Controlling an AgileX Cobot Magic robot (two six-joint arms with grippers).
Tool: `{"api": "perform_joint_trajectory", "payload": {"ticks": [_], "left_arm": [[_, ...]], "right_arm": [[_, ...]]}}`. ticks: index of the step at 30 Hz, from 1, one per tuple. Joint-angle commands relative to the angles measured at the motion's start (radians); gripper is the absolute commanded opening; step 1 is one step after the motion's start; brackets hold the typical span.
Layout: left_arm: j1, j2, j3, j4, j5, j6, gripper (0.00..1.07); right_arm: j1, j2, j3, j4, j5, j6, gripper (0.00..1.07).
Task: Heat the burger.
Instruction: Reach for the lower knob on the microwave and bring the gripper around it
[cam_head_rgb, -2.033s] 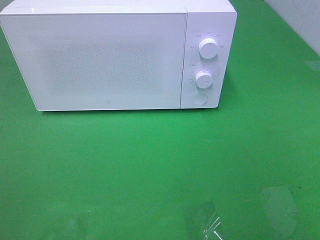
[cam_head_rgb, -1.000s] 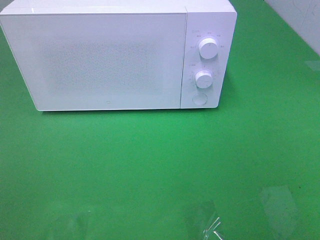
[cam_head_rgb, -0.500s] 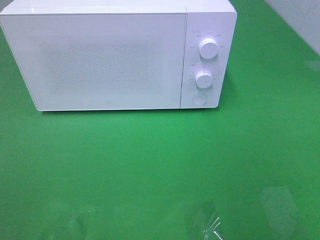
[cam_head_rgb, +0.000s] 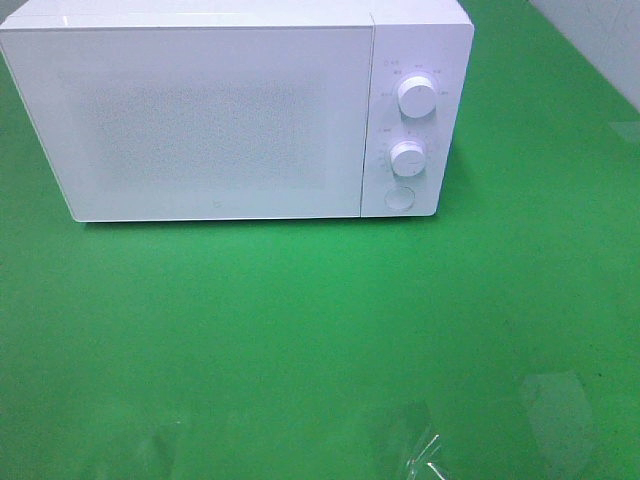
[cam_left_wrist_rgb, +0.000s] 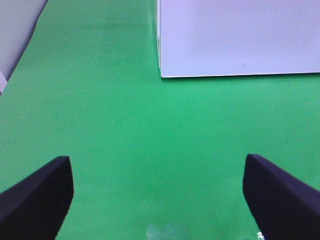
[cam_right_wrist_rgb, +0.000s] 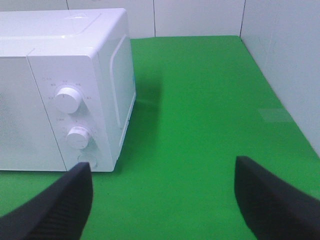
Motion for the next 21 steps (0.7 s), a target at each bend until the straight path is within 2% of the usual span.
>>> {"api": "perform_joint_trajectory", "payload": {"ticks": [1,4,8,21], "left_arm": [[0.004,-0.022,0.002,-0.012,-0.014,0.001,0.85],[0.004,-0.022,0.002,-0.012,-0.014,0.001,0.85],[0.004,-0.022,0.002,-0.012,-0.014,0.001,0.85],[0.004,-0.022,0.002,-0.012,-0.014,0.001,0.85]], "right_arm": [[-0.004,0.052,0.013,0.004,-0.140,0.033,0.75],[-0.004,0.068,0.013,0.004,-0.169,0.042,0.75],[-0.004,0.226,0.013,0.004,-0.333,0.043,0.75],[-0.004,0.514,0.013,0.005,-0.568,0.043,0.75]]}}
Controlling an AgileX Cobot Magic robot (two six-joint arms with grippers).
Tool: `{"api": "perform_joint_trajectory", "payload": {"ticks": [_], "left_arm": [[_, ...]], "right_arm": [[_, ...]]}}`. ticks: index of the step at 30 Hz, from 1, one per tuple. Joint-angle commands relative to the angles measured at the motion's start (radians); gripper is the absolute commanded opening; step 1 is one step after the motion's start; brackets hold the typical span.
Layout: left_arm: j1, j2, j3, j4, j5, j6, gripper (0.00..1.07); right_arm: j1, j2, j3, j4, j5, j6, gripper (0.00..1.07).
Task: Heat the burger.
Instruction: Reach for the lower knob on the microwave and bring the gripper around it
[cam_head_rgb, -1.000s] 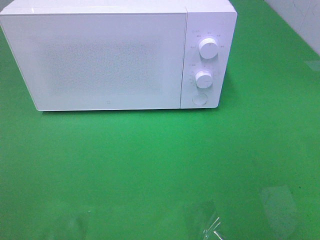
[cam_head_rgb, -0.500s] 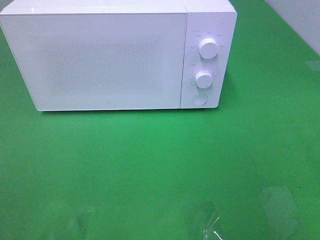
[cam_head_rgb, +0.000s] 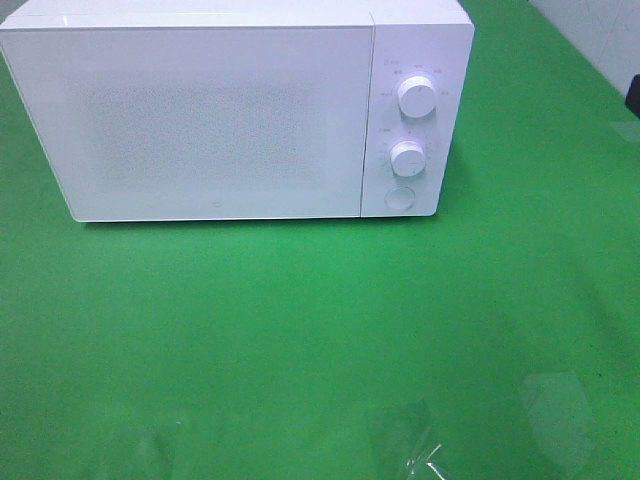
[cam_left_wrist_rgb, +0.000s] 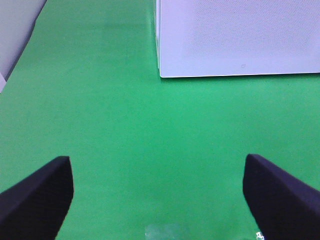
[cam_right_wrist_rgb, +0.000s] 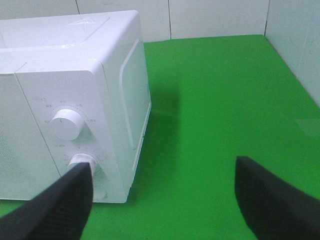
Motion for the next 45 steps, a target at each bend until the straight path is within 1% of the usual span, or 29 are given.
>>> {"api": "perform_joint_trajectory", "payload": {"ticks": [1,2,4,9,11,12,13,14,15,17,18,19,20,21,22,23,24,26,29,30,31,32,33,34,35,36,38,41,45], "left_arm": [[0.004,-0.022,0.002,-0.008,-0.014,0.001,0.85],[0.004,-0.022,0.002,-0.008,-0.014,0.001,0.85],[0.004,-0.022,0.002,-0.008,-0.014,0.001,0.85],[0.004,-0.022,0.002,-0.008,-0.014,0.001,0.85],[0.004,-0.022,0.002,-0.008,-0.014,0.001,0.85],[0.004,-0.022,0.002,-0.008,-0.014,0.001,0.85],[0.004,-0.022,0.002,-0.008,-0.014,0.001,0.85],[0.004,-0.022,0.002,-0.008,-0.014,0.001,0.85],[0.004,-0.022,0.002,-0.008,-0.014,0.001,0.85],[0.004,-0.022,0.002,-0.008,-0.014,0.001,0.85],[0.004,-0.022,0.002,-0.008,-0.014,0.001,0.85],[0.004,-0.022,0.002,-0.008,-0.014,0.001,0.85],[0.004,-0.022,0.002,-0.008,-0.014,0.001,0.85],[0.004,-0.022,0.002,-0.008,-0.014,0.001,0.85],[0.004,-0.022,0.002,-0.008,-0.014,0.001,0.85],[0.004,-0.022,0.002,-0.008,-0.014,0.001,0.85],[0.004,-0.022,0.002,-0.008,-0.014,0.001,0.85],[0.004,-0.022,0.002,-0.008,-0.014,0.001,0.85],[0.004,-0.022,0.002,-0.008,-0.014,0.001,0.85],[0.004,-0.022,0.002,-0.008,-0.014,0.001,0.85],[0.004,-0.022,0.002,-0.008,-0.014,0.001,0.85],[0.004,-0.022,0.002,-0.008,-0.014,0.001,0.85],[0.004,-0.022,0.002,-0.008,-0.014,0.001,0.85],[0.004,-0.022,0.002,-0.008,-0.014,0.001,0.85],[0.004,-0.022,0.002,-0.008,-0.014,0.001,0.85],[0.004,-0.022,0.002,-0.008,-0.014,0.001,0.85],[0.004,-0.022,0.002,-0.008,-0.014,0.001,0.85],[0.004,-0.022,0.002,-0.008,-0.014,0.001,0.85],[0.004,-0.022,0.002,-0.008,-0.014,0.001,0.85]], "right_arm": [[-0.004,0.086,0.002,0.014,-0.131,0.007,0.75],[-0.004,0.086,0.002,0.014,-0.131,0.007,0.75],[-0.004,0.144,0.002,0.024,-0.207,0.001,0.75],[-0.004,0.211,0.002,0.030,-0.240,-0.028,0.75],[-0.004,0.263,0.002,0.075,-0.257,-0.061,0.75],[-0.004,0.263,0.002,0.075,-0.257,-0.061,0.75],[-0.004,0.288,0.002,0.112,-0.280,-0.086,0.75],[-0.004,0.288,0.002,0.112,-0.280,-0.086,0.75],[-0.003,0.310,0.002,0.150,-0.323,-0.120,0.75],[0.009,0.318,0.002,0.171,-0.340,-0.143,0.75],[0.040,0.335,0.002,0.230,-0.384,-0.211,0.75],[0.040,0.335,0.002,0.230,-0.384,-0.211,0.75],[0.100,0.363,0.002,0.321,-0.431,-0.316,0.75],[0.127,0.374,0.002,0.359,-0.453,-0.355,0.75],[0.127,0.374,0.002,0.359,-0.453,-0.355,0.75],[0.196,0.405,0.002,0.451,-0.498,-0.444,0.75],[0.196,0.405,0.002,0.451,-0.498,-0.444,0.75],[0.321,0.477,0.002,0.620,-0.617,-0.551,0.75],[0.347,0.494,0.002,0.653,-0.648,-0.564,0.75],[0.411,0.528,0.002,0.726,-0.710,-0.588,0.75],[0.411,0.528,0.002,0.726,-0.710,-0.588,0.75],[0.472,0.553,0.002,0.786,-0.757,-0.594,0.75],[0.497,0.564,0.002,0.810,-0.776,-0.594,0.75],[0.497,0.564,0.002,0.810,-0.776,-0.594,0.75],[0.552,0.592,0.000,0.869,-0.812,-0.594,0.75],[0.552,0.592,0.000,0.869,-0.812,-0.594,0.75],[0.635,0.646,0.000,0.965,-0.874,-0.592,0.75],[0.657,0.660,0.000,0.982,-0.890,-0.592,0.75],[0.731,0.739,0.000,0.997,-0.939,-0.583,0.75]]}}
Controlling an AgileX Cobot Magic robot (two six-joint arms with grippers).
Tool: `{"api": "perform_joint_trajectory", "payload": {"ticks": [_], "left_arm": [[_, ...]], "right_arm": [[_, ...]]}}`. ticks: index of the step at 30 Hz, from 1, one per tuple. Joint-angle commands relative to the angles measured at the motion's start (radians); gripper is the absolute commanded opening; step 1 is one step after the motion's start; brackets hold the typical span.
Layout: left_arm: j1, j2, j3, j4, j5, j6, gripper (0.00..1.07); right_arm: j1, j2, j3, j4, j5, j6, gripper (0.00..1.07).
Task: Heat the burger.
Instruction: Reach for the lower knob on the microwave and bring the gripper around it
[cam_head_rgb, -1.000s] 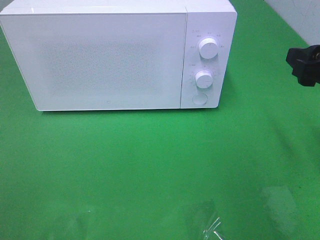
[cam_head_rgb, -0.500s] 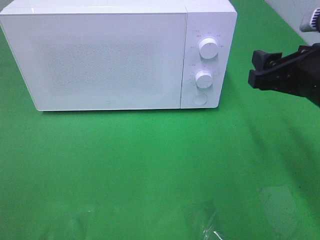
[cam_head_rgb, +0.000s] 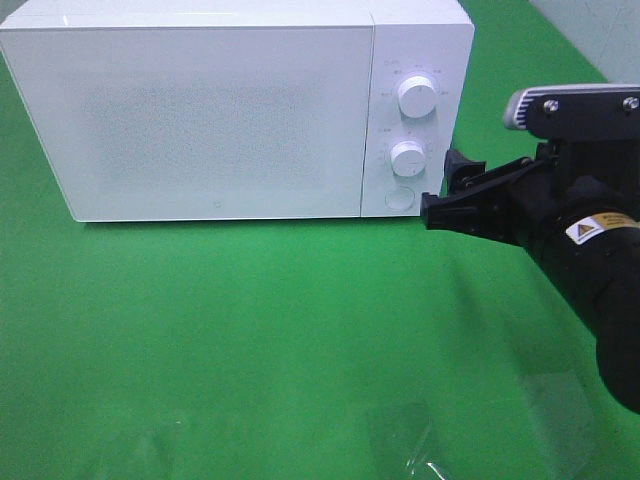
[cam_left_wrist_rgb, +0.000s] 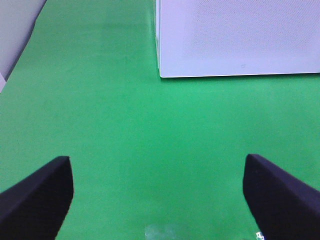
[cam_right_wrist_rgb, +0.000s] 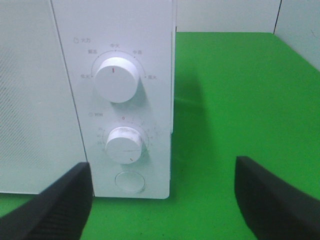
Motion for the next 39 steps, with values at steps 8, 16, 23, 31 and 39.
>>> {"api": "perform_joint_trajectory", "payload": {"ticks": [8,16,23,31,39], "left_arm": [[0.004,-0.022,0.002,-0.007,-0.014,0.001,0.85],[0.004,-0.022,0.002,-0.007,-0.014,0.001,0.85],[0.004,-0.022,0.002,-0.007,-0.014,0.001,0.85],[0.004,-0.022,0.002,-0.007,-0.014,0.001,0.85],[0.004,-0.022,0.002,-0.007,-0.014,0.001,0.85]], "right_arm": [[0.060,0.108,0.000,-0.010,-0.051,0.088,0.75],[0.060,0.175,-0.009,-0.007,-0.160,0.141,0.75],[0.058,0.236,-0.095,-0.008,-0.151,0.132,0.75],[0.027,0.319,-0.179,-0.035,-0.124,0.130,0.75],[-0.027,0.364,-0.246,-0.067,-0.091,0.129,0.75]]}}
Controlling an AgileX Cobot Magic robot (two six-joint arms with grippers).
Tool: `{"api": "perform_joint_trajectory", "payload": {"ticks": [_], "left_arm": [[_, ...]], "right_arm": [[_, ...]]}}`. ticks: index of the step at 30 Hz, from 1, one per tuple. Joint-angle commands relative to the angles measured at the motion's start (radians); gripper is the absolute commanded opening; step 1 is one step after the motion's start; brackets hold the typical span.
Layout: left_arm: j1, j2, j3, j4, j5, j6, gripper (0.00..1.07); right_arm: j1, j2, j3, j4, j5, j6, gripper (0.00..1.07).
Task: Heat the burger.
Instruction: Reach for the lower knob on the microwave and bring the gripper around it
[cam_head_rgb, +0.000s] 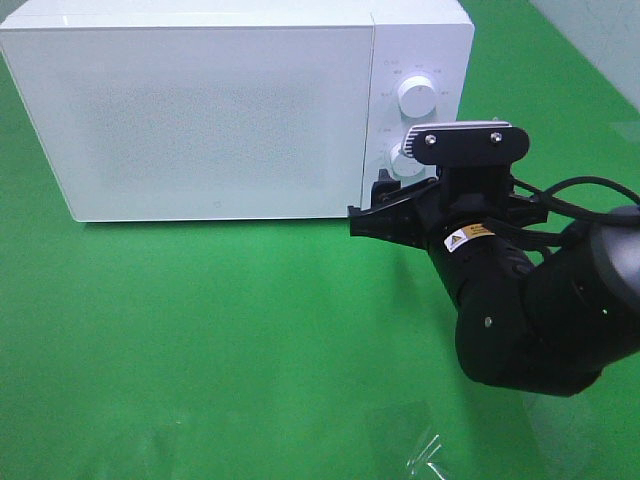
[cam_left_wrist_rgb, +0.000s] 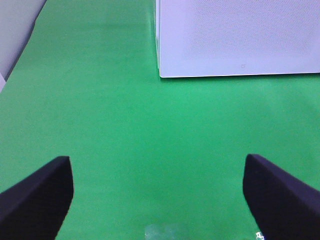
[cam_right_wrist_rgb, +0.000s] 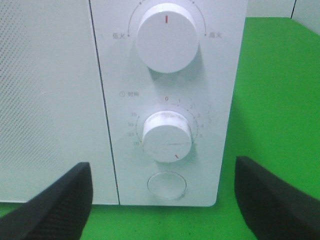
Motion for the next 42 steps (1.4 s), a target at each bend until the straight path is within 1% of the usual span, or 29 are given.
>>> {"api": "perform_joint_trajectory", "payload": {"ticks": [1,8,15,18,23,31,33,42], "left_arm": [[0.004,-0.022,0.002,-0.007,-0.014,0.001,0.85],[0.004,-0.022,0.002,-0.006,-0.014,0.001,0.85],[0.004,-0.022,0.002,-0.006,-0.014,0.001,0.85],[0.004,-0.022,0.002,-0.006,-0.014,0.001,0.85],[0.004,-0.022,0.002,-0.006,-0.014,0.001,0.85],[0.004,-0.022,0.002,-0.006,-0.014,0.001,0.85],[0.004,-0.022,0.002,-0.006,-0.014,0.001,0.85],[0.004,-0.022,0.002,-0.006,-0.014,0.001,0.85]], "right_arm": [[-0.033,0.025,-0.046,-0.031,-0.012,0.000,0.75],[-0.075,0.068,-0.101,-0.063,0.013,0.000,0.75],[-0.076,0.102,-0.146,-0.071,0.021,0.000,0.75],[-0.098,0.120,-0.168,-0.086,0.034,0.000,0.75],[-0.109,0.146,-0.201,-0.091,0.038,0.000,0.75],[-0.121,0.160,-0.214,-0.096,0.045,0.000,0.75],[-0.133,0.160,-0.216,-0.105,0.044,0.000,0.73],[-0.133,0.171,-0.240,-0.112,0.054,-0.003,0.72]]}}
